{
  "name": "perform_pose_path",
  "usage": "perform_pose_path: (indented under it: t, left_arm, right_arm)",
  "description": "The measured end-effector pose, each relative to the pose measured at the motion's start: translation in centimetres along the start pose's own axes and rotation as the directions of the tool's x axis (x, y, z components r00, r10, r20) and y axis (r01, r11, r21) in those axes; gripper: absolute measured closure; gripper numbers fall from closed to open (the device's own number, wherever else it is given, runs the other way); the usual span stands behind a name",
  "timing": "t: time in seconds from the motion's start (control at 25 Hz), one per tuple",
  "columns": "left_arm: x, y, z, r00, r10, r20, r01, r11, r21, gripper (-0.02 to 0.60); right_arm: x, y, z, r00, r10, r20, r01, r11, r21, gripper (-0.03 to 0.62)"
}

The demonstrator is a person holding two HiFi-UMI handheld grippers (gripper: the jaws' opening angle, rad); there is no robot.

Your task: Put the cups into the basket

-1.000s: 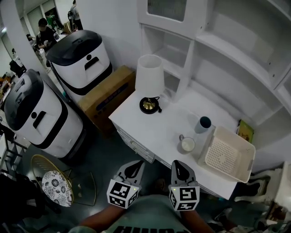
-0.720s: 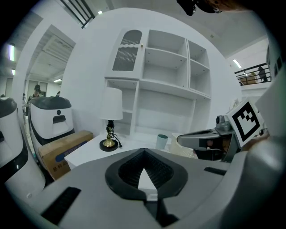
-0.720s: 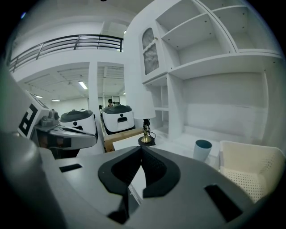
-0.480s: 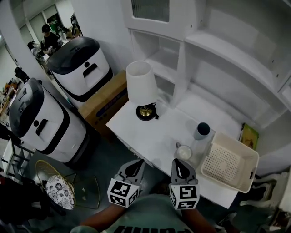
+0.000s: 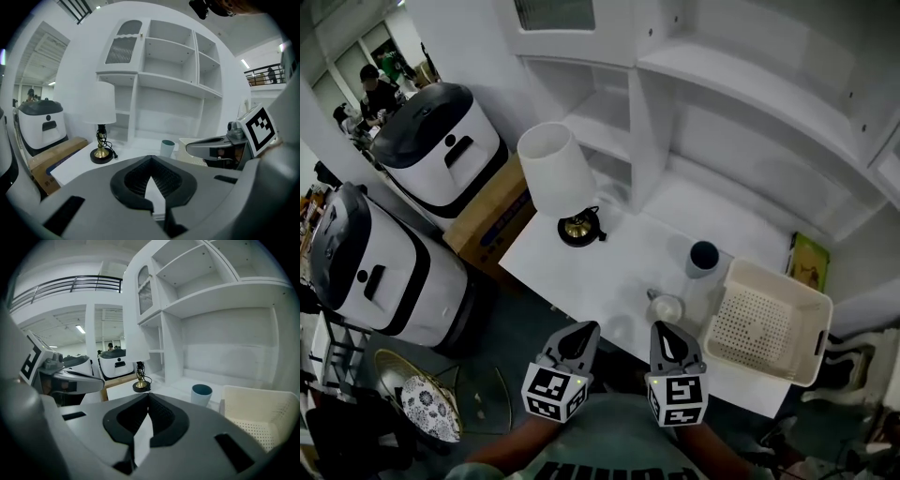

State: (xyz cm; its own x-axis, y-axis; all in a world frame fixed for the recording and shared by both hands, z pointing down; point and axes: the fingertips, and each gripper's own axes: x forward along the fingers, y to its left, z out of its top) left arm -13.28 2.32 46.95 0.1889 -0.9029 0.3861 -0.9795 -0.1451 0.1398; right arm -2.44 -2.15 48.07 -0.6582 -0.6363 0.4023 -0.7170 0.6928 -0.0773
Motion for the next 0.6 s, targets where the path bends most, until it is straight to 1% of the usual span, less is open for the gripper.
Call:
perform_pose_path:
  t: [0.28,0.48,0.6]
  left_arm:
    - [3.5,0.8,0.8,0.994,-0.104,-0.019,0.104,0.994,0.028,0.575]
    - [6.2,0.8,1.2,0.980,-0.191,-0.049,0.194,0.980,0.054,0.575]
    - [7.7,1.0,1.3,0.971,-0.229,-0.066,0.234,0.970,0.067,0.575]
  right_arm:
    - [1.4,-1.7,0.1,0.993,-0.117,-0.022,0.118,0.993,0.027,0.580]
    - [2.2,-3.3,-0.1,0.977,-0.208,-0.040,0.210,0.976,0.059,0.579]
    - [2.7,-4.0,-0.2,0.968,-0.248,-0.046,0.251,0.965,0.079,0.577]
